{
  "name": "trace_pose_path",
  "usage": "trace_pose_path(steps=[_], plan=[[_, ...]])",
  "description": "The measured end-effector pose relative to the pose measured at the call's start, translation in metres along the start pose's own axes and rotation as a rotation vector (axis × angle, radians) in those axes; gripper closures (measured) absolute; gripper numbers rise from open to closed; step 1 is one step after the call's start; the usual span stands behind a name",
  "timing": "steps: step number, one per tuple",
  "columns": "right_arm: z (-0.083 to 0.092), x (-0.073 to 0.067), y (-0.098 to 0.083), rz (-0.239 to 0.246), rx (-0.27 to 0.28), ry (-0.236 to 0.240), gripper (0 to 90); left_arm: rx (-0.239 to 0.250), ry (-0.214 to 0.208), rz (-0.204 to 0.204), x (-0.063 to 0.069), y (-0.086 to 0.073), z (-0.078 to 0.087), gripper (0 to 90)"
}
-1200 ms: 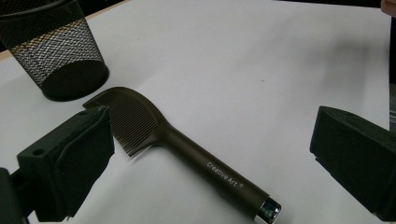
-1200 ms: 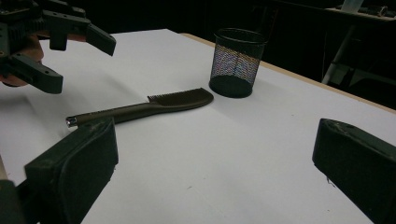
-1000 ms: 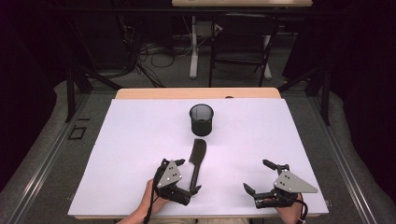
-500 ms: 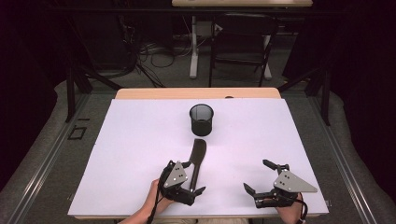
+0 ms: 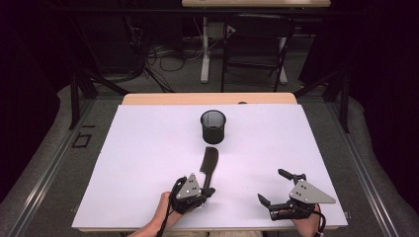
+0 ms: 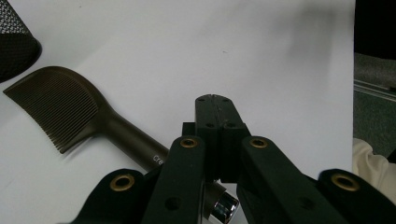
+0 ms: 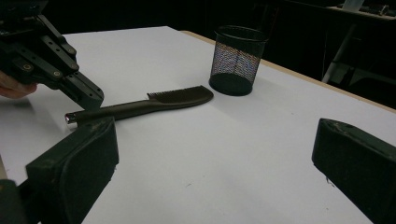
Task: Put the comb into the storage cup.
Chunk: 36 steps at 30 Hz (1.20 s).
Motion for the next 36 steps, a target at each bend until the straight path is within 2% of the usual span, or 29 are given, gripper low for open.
trace_pose_path(steps=[5,9,22,25,36], plan=[[0.0,-0.001,0.001,0.006,0.0,-0.001,0.2,-0.028,-0.014,-0.011,0.004,-0.001,0.0,90.0],[-0.001,-0.001,0.0,-0.002,-0.001,0.005,0.3,-0.064,-0.034,-0.002,0.005,-0.005,-0.002,90.0],[0.0,-0.001,0.001,0.005,0.003,0.002,0.3,-0.117,-0.035,0.006,0.003,-0.012,-0.001,90.0],[0.0,-0.001,0.001,0.005,0.004,0.002,0.3,-0.14,-0.036,-0.002,0.003,-0.014,0.0,90.0],[0.0,-0.002,0.001,0.006,0.007,0.003,0.4,-0.151,-0.033,-0.001,0.001,-0.016,0.002,90.0]])
Point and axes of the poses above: each handheld gripper's, and its own axes: z roughly backward along the jaws, y roughly out of its top, x roughly to its right, the point moved 8 cm from there along -z, roughly forward along the jaws, and after that the axes turned 8 degrees about -z, right-handed, at the moved point
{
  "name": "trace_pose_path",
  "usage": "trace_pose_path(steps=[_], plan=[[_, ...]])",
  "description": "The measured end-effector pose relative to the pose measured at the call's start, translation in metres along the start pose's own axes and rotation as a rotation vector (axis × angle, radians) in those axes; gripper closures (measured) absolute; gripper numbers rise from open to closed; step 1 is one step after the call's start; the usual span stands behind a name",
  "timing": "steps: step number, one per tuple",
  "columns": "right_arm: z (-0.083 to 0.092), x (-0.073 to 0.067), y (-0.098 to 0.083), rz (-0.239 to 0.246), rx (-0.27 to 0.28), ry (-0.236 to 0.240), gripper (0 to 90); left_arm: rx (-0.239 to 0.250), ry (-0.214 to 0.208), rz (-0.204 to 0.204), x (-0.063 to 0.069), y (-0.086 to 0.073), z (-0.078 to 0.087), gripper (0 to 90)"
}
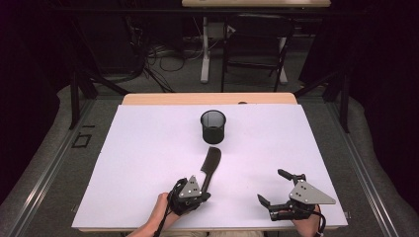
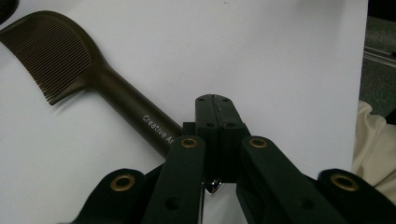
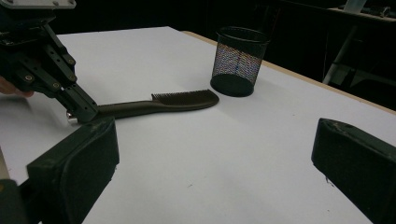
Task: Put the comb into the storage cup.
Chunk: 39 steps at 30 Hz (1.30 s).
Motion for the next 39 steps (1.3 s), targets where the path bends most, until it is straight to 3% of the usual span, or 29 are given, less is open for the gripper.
trace_pose_path(steps=[10,39], plan=[[0.0,0.0,0.0,-0.002,-0.003,0.0,0.4,-0.021,0.02,-0.014,-0.003,-0.003,0.003,90.0],[0.0,0.001,0.0,0.005,-0.004,-0.003,0.5,-0.052,0.068,0.004,-0.018,-0.014,0.009,90.0]])
Point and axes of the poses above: each handheld gripper's, and its own axes: z roughly backward along the jaws, y roughly out of its top, x roughly to its right, the point moved 8 cm from there along -z, roughly forward along the jaws, and after that the axes turned 8 degrees about -z, right-handed, at the moved point
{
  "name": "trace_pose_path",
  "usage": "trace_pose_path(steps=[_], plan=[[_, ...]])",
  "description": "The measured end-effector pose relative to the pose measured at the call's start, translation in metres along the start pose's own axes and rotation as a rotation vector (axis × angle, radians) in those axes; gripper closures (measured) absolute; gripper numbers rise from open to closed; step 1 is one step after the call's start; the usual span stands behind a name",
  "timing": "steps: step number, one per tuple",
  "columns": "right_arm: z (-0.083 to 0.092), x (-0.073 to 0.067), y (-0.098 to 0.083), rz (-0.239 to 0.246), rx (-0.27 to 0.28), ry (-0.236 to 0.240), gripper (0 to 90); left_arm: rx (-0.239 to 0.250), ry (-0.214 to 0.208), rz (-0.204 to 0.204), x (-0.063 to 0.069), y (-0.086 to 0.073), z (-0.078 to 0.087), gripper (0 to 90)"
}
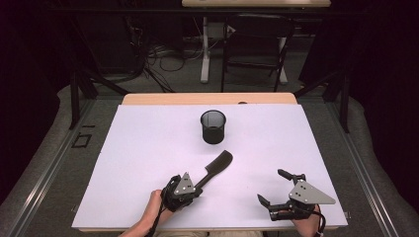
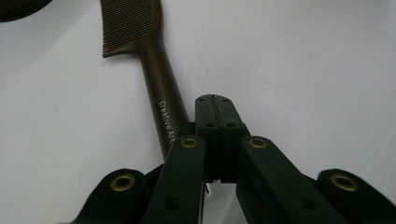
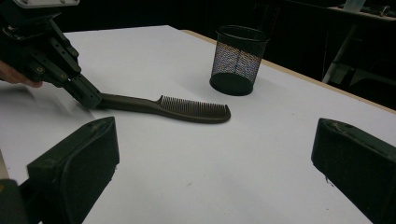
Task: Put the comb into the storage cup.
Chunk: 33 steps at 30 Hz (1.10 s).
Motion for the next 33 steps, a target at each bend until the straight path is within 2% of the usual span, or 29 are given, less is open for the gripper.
trace_pose_path(steps=[9,33], plan=[[-0.002,0.0,-0.001,0.002,-0.009,0.002,0.6,0.009,0.005,0.026,-0.006,-0.003,0.001,90.0],[-0.002,0.0,-0.002,-0.003,-0.012,0.008,0.6,0.006,0.037,0.049,-0.018,-0.006,0.001,90.0]])
Point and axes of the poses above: each handheld gripper's, and its own axes: z roughly backward along the jaws, y roughly out of its top, x roughly to its right, the point moved 8 cm from there along -z, roughly forward along the jaws, and after that the axes turned 8 degrees about -z, right-handed, at the moved point
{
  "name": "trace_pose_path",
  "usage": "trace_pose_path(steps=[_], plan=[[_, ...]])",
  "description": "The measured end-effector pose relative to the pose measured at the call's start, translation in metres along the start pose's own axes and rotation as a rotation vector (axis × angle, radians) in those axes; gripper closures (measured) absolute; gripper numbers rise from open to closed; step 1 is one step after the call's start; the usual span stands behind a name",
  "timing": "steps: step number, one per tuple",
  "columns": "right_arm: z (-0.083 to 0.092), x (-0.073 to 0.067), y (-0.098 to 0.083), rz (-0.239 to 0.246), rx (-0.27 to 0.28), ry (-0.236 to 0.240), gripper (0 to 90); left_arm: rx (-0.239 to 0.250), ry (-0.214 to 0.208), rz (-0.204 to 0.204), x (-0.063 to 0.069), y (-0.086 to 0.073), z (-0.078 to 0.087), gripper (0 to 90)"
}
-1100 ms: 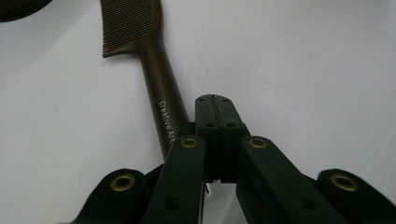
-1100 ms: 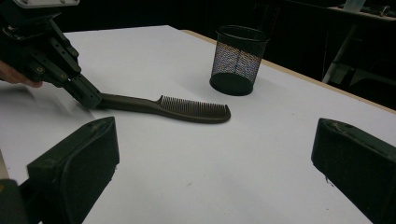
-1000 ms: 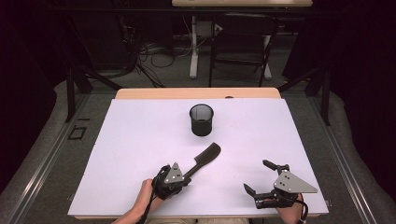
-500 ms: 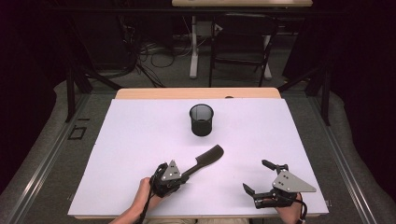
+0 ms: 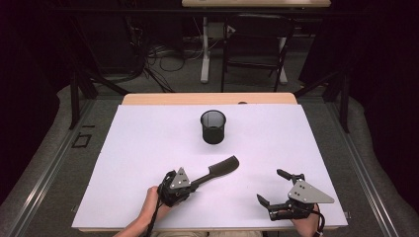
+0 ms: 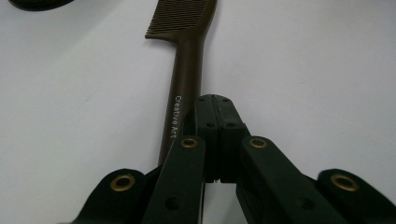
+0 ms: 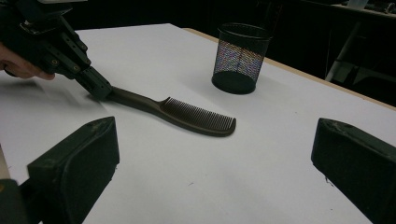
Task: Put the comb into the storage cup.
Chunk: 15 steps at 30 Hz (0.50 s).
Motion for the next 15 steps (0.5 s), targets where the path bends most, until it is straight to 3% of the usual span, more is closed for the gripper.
trace_pose_path(steps=[10,15], plan=[[-0.001,-0.0003,-0.0004,-0.005,-0.001,0.005,0.6,-0.006,0.004,0.004,-0.0036,-0.0015,-0.0011,90.0],[-0.0004,-0.0001,-0.0014,-0.01,-0.011,0.003,0.6,0.007,-0.017,0.004,-0.0008,-0.0003,0.001,88.6]])
Point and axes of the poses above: each handheld gripper's, and its own axes: z roughly backward along the jaws, y roughly out of its top, x roughly to its right, the point moved 8 cm from there along -z, roughly forward along the jaws, and after that the axes turned 8 degrees about -z, right-handed, at the moved point
